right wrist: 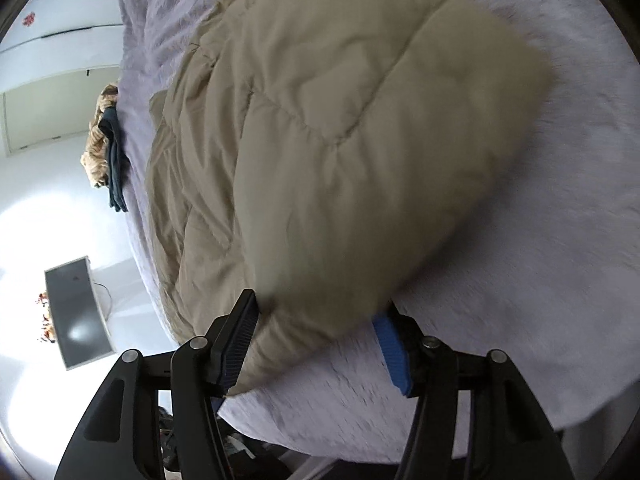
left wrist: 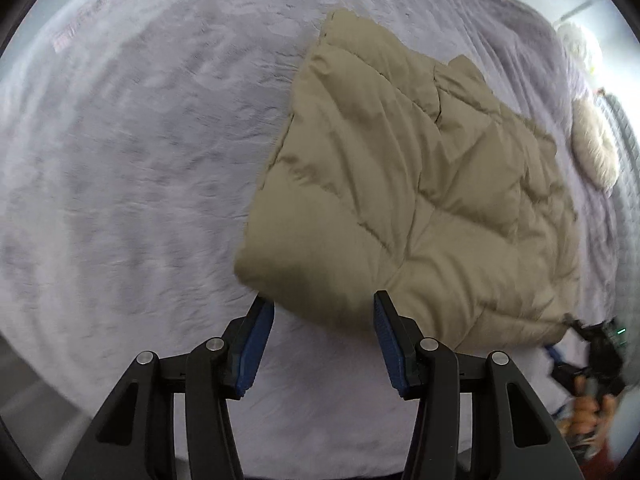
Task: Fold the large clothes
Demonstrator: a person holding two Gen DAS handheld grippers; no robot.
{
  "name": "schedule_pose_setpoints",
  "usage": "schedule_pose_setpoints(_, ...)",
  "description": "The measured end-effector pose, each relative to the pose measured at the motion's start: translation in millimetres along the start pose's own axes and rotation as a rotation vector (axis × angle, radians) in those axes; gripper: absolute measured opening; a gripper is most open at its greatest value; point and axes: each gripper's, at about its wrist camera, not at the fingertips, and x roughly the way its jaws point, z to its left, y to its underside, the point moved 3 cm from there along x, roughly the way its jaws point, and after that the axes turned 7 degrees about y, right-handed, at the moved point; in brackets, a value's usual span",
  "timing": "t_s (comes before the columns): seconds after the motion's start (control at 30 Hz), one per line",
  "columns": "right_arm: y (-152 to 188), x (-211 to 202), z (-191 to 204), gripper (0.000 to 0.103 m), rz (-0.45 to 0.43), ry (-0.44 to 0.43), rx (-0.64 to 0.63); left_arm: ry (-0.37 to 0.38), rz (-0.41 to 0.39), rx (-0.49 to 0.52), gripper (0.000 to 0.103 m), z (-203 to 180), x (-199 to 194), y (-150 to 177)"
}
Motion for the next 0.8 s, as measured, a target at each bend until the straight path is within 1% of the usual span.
schedule_pose_setpoints(0.03, -3.5, -13.4, 1.6, 0.062, -0.007, 0.011, -0.002, -0.025, -0.005, 0.021, 0.052, -0.5, -6.9, -0.3)
schedule_pose_setpoints(0.1, -1.9, -26.9, 9.2, 0.062, -0.034, 0.033, -0.023, -0.050, -0.010, 0.040, 0.052, -0.5, -17.0, -0.4)
schedule_pose_setpoints(0.13, 0.0, -35.3, 2.6, 0.062, -0.046, 0.039, -0.038, -0.043, -0.015, 0.036, 0.052, -2.2, -22.0, -2.2)
schedule_pose_setpoints(0.17, 0.7, -41.1, 8.4, 0.062, -0.064, 0.048, -0.064, -0.036, -0.019, 0.032, 0.052, 2.6, -25.6, -1.0)
schedule_pose_setpoints(0.2, -4.8, -45.2, 8.4, 0.062, -0.074, 0.055, -0.085, -0.025, -0.028, 0.024, 0.052, -0.6, -29.3, -4.3)
schedule_pose_setpoints(0.27, 2.6, -49.1, 27.8, 0.062, -0.086, 0.080, -0.148, -0.012, -0.042, 0.020, 0.052, -6.5, -32.3, -12.8)
schedule_pose_setpoints(0.3, 7.3, -52.8, 24.7, 0.062, -0.084, 0.093, -0.174, -0.014, -0.046, 0.027, 0.052, -9.5, -33.3, -16.6)
schedule_pose_setpoints(0.33, 10.8, -54.2, 29.9, 0.062, -0.079, 0.109, -0.203, -0.019, -0.047, 0.033, 0.052, -19.4, -27.3, -23.4)
schedule_pose_setpoints(0.37, 10.6, -58.6, 26.4, 0.062, -0.071, 0.121, -0.225, -0.034, -0.047, 0.049, 0.052, -23.0, -26.8, -27.0)
schedule_pose_setpoints(0.47, 15.9, -43.4, 45.5, 0.062, -0.032, 0.160, -0.281, -0.061, -0.061, 0.084, 0.053, -36.5, -23.1, -33.2)
schedule_pose_setpoints(0.57, 21.1, -32.5, 50.3, 0.062, -0.003, 0.174, -0.311, -0.047, -0.059, 0.091, 0.053, -40.2, -22.1, -34.0)
schedule_pose_setpoints(0.6, 23.6, -30.2, 51.2, 0.062, 0.003, 0.173, -0.315, -0.044, -0.054, 0.094, 0.060, -41.3, -21.6, -34.6)
schedule_pose_setpoints(0.63, 25.3, -23.6, 56.3, 0.062, 0.011, 0.172, -0.319, -0.044, -0.050, 0.101, 0.083, -42.3, -21.2, -35.1)
schedule_pose_setpoints(0.67, 26.9, -17.9, 61.6, 0.062, 0.017, 0.175, -0.323, -0.043, -0.054, 0.106, 0.088, -41.8, -21.2, -35.7)
schedule_pose_setpoints(0.7, 29.1, -13.7, 66.3, 0.062, 0.023, 0.178, -0.330, -0.025, -0.068, 0.120, 0.088, -43.9, -24.0, -36.4)
schedule_pose_setpoints(0.8, 38.4, -8.7, 80.6, 0.062, 0.026, 0.195, -0.369, -0.008, -0.062, 0.135, 0.088, -47.2, -23.4, -38.7)
